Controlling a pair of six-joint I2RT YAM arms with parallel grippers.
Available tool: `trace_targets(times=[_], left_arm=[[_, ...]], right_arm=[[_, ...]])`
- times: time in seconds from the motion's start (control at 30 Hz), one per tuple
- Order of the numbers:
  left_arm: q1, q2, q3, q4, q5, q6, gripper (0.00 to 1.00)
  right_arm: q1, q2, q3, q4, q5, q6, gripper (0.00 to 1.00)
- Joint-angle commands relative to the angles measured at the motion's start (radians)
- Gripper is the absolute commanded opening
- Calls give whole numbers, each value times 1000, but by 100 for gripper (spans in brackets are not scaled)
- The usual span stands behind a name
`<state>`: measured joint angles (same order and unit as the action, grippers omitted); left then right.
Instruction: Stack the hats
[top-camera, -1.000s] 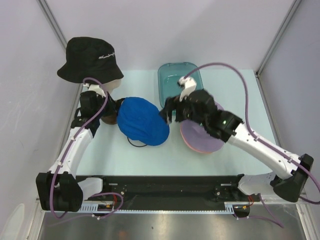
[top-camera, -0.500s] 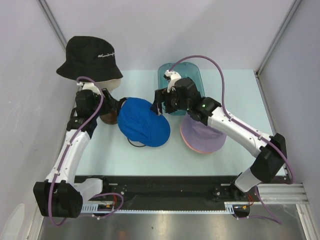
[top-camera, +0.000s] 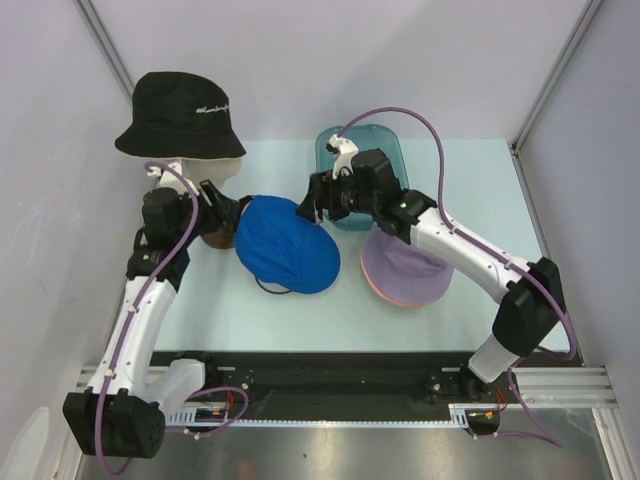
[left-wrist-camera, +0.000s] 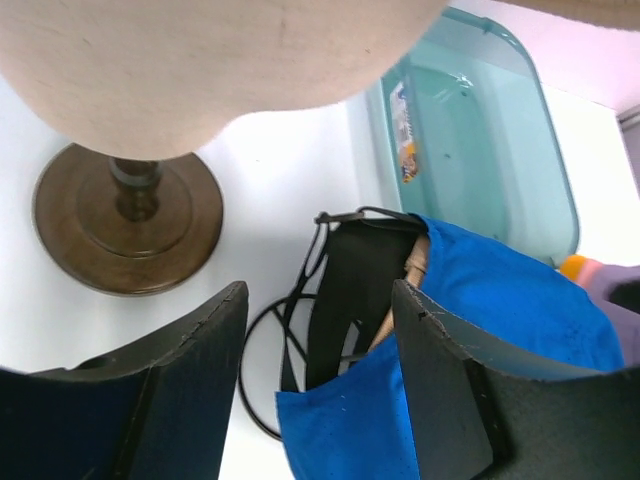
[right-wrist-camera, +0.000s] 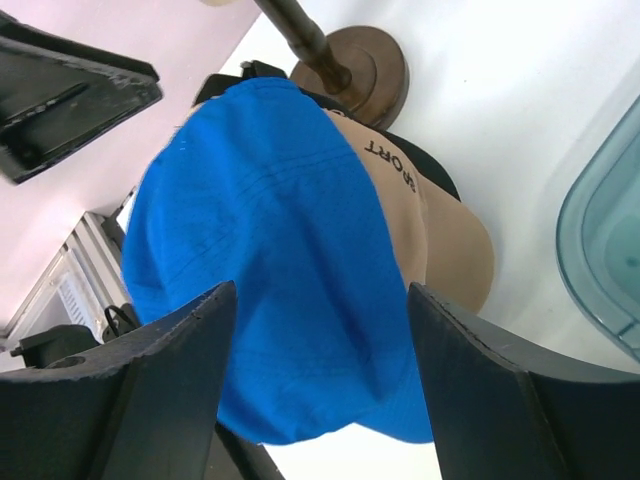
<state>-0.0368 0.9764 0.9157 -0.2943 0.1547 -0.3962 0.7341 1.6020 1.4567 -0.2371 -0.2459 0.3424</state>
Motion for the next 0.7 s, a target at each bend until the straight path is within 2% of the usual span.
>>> trace_targets(times=[0.0, 0.27, 0.47, 0.53, 0.57, 0.67], left_arm=[[-17, -10, -11, 64, 57, -38, 64], [-77, 8, -18, 87, 40, -85, 64], [-101, 30, -55, 107, 22, -110, 63], [-106, 34, -67, 124, 16, -119, 63], [-107, 38, -78, 130, 14, -119, 63], [-112, 51, -84, 132, -7, -118, 64]], right_arm=[[-12, 42, 65, 76, -73, 9, 72], [-16, 114, 119, 70, -99, -11, 57], [-25, 147, 137, 56, -113, -23, 29], [-29, 161, 140, 58, -121, -28, 17], [-32, 167, 148, 55, -122, -26, 8], [-36, 197, 171, 39, -125, -31, 0]])
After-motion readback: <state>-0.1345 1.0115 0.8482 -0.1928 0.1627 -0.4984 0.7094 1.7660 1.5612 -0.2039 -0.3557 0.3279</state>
